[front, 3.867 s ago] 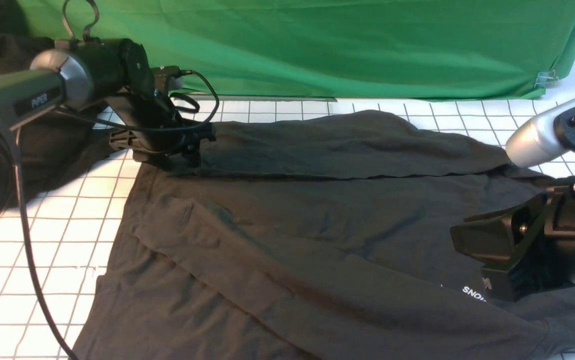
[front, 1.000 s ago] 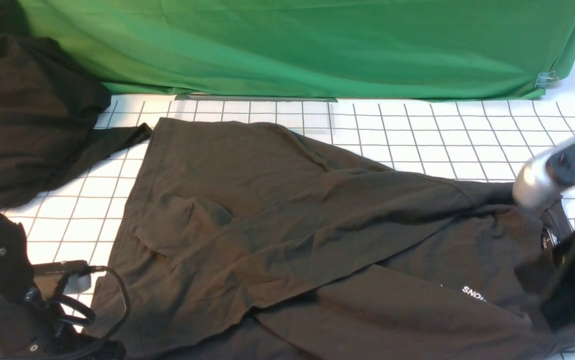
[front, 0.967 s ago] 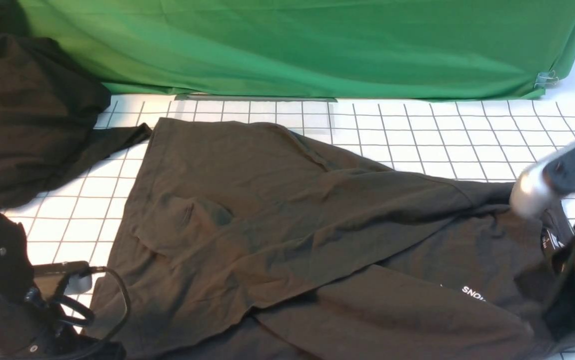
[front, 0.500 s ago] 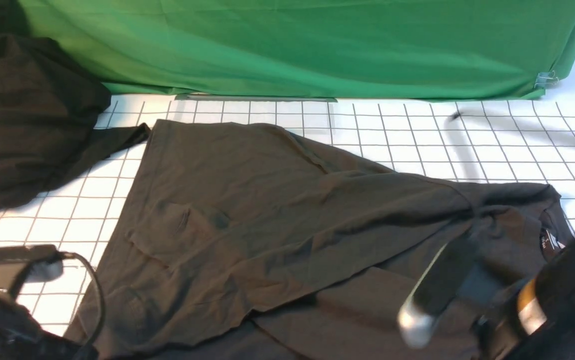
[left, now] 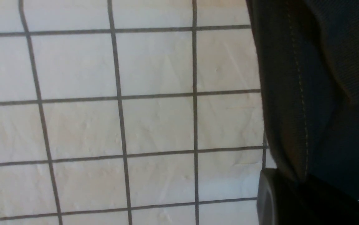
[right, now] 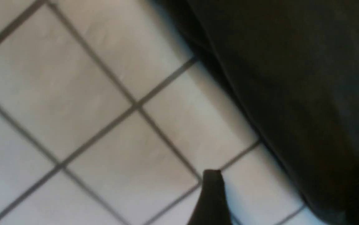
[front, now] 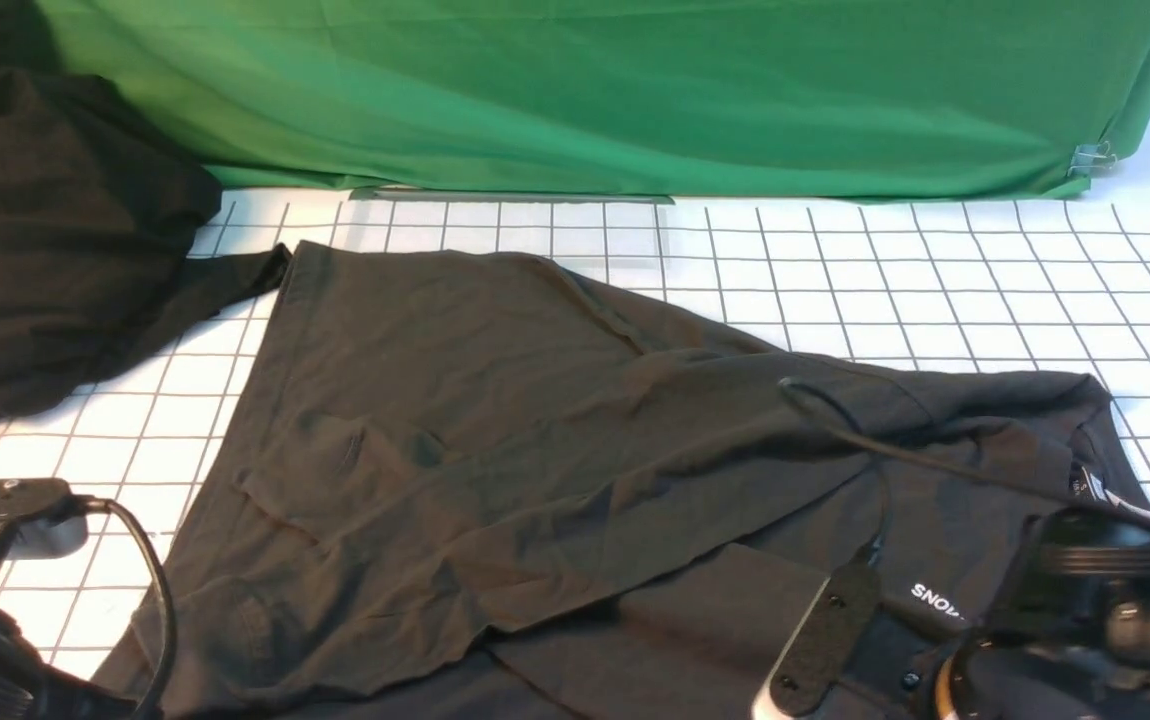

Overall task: Fold a long-sleeved shirt over a white checkered tablecloth.
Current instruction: 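Grasp the near edge of the shirt at its hem and shoulder corners, then fold the black garment in half by bringing its near edge over to the far edge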

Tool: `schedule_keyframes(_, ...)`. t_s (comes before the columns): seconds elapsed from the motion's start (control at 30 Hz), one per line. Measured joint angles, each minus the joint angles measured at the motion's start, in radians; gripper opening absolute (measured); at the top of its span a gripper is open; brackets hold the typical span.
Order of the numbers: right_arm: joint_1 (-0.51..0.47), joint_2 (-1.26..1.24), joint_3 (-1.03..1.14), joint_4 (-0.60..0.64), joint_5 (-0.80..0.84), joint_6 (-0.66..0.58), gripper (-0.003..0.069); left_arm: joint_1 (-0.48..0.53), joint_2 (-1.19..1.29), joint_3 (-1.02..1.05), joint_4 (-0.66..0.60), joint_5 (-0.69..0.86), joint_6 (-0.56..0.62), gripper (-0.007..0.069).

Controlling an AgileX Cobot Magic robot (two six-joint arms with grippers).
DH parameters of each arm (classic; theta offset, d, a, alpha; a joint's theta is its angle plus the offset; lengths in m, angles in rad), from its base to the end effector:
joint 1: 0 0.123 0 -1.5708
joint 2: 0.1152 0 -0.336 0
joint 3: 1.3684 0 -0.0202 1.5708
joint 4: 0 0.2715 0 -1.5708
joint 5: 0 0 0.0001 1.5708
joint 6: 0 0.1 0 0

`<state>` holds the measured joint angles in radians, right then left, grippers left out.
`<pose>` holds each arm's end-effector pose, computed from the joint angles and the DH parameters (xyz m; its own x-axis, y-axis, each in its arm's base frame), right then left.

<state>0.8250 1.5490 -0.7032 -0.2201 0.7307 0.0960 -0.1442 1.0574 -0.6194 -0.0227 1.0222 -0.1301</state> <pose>0.1813 0.1748 0.1869 -0.6244 -0.7766 -0.0832 -0.7624 0.6292 -0.1512 0.1493 -0.0236 0.2603 -0.9814 -0.0004 -0.1920 0.0087 0.9989 -0.0466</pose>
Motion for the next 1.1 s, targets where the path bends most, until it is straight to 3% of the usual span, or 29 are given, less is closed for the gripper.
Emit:
schedule_keyframes(0.03,0.000,0.016,0.000,-0.008,-0.008,0.005,0.0447,0.000,0.000,0.000,-0.001,0.000,0.000,0.0024)
schedule_keyframes(0.07,0.001,0.032,0.000,-0.009,-0.011,0.014,0.0334,0.000,0.000,0.000,-0.002,0.004,0.000,0.0024)
schedule_keyframes(0.1,0.001,0.034,0.000,-0.009,-0.009,0.015,0.0269,0.000,-0.001,0.000,-0.003,0.005,0.000,0.0024)
schedule_keyframes(0.13,0.001,0.035,0.000,-0.009,-0.007,0.015,0.0253,0.000,-0.002,0.000,-0.004,0.005,0.000,0.0024)
schedule_keyframes(0.17,0.001,0.037,0.000,-0.014,0.005,0.016,0.0136,0.000,-0.009,0.000,-0.009,0.011,0.000,0.0024)
schedule_keyframes(0.2,0.001,0.037,0.000,-0.019,0.020,0.017,0.0074,0.000,-0.021,0.001,-0.013,0.020,0.000,0.0024)
schedule_keyframes(0.23,0.001,0.028,0.000,-0.017,0.037,0.019,0.0044,0.000,-0.033,0.001,-0.018,0.031,0.000,0.0024)
schedule_keyframes(0.53,0.008,-0.264,-0.008,0.015,0.176,0.023,0.0021,0.000,-0.177,-0.098,-0.044,0.116,-0.027,0.0024)
schedule_keyframes(0.77,-0.173,-0.375,-0.188,0.030,0.269,-0.059,0.0021,0.000,-0.073,-0.349,-0.032,0.087,-0.057,0.0024)
schedule_keyframes(0.87,-0.305,-0.303,-0.316,0.066,0.269,-0.174,0.0021,0.000,0.112,-0.490,-0.015,0.054,-0.062,0.0024)
schedule_keyframes(1.1,-0.426,-0.051,-0.498,0.105,0.248,-0.300,0.0021,0.018,0.449,-0.749,0.003,0.023,-0.064,0.0024)
